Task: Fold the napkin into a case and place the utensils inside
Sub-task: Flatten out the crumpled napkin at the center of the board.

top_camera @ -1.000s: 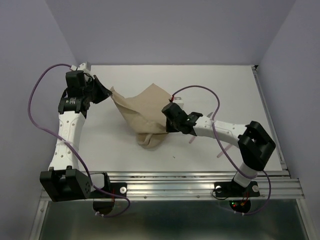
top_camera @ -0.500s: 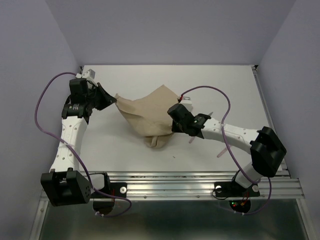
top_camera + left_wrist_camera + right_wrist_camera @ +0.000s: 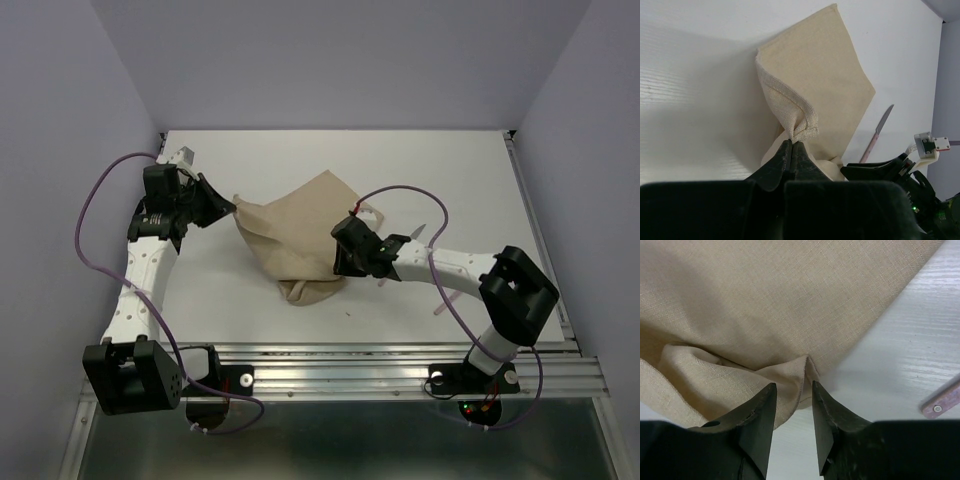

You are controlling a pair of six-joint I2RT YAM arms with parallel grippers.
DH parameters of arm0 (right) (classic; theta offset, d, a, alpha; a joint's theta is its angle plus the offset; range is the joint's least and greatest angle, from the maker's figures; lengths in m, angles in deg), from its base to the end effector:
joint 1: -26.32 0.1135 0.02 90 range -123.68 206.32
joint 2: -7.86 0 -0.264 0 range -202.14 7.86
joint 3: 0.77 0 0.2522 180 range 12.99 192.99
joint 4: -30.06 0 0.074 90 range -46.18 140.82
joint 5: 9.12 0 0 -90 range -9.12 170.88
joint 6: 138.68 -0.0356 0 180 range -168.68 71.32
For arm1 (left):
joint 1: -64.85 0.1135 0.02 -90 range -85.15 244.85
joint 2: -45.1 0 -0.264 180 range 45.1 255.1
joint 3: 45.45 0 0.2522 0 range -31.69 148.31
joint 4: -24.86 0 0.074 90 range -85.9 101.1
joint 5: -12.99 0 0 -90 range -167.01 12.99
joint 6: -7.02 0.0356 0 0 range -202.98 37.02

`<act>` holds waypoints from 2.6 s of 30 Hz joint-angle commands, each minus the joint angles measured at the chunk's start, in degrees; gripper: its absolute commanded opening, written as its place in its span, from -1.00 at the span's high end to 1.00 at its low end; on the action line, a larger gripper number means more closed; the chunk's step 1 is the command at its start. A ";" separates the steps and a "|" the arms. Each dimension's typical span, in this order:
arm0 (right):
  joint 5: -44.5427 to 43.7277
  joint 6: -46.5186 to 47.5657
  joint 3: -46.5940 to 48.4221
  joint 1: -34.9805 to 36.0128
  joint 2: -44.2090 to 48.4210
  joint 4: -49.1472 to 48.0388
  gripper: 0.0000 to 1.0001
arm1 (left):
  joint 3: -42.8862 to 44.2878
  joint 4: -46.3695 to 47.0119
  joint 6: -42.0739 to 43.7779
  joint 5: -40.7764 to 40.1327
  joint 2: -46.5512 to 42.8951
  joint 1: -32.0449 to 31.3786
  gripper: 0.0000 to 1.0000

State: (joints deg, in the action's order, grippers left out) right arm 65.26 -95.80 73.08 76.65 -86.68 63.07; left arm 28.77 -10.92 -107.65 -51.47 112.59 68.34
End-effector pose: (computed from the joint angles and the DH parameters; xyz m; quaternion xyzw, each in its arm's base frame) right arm 0.2250 0.2563 0.2003 0.0159 0.9422 0.1468 0.3006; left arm 0.2626 0.0006 0.3354 -0.0957 0.8426 -0.2782 0.4512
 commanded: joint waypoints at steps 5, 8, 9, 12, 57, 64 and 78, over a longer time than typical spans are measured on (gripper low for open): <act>2.78 -2.10 -1.21 0.30 -1.34 -5.09 0.20 | -0.17 3.30 0.49 1.35 -1.48 0.29 1.00; 3.05 -2.54 -1.30 0.30 -1.96 -5.09 0.18 | -0.17 3.21 0.76 1.35 -1.21 0.38 1.00; 3.14 -2.55 -1.38 0.30 -2.14 -5.09 0.19 | -0.26 3.13 0.85 1.35 -1.21 0.38 1.00; 3.40 -2.81 -1.47 0.30 -2.66 -5.09 0.23 | -0.35 3.04 1.02 1.35 -1.30 0.29 1.00; 10.15 20.57 17.09 -26.86 17.10 -10.38 0.99 | 12.01 28.08 -9.70 8.03 3.19 0.29 1.00; 18.07 16.97 4.60 -26.86 21.59 -5.54 0.99 | -9.21 24.67 -9.96 9.53 -7.71 0.38 1.00; 15.88 16.97 -1.74 -26.86 26.16 -3.25 0.99 | -9.95 17.89 -6.45 4.26 -8.07 0.29 1.00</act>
State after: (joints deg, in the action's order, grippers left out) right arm 81.35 -78.51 72.06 49.63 -61.90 61.34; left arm 14.22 6.54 -116.17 -45.53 103.19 68.36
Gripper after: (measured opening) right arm 0.015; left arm 0.018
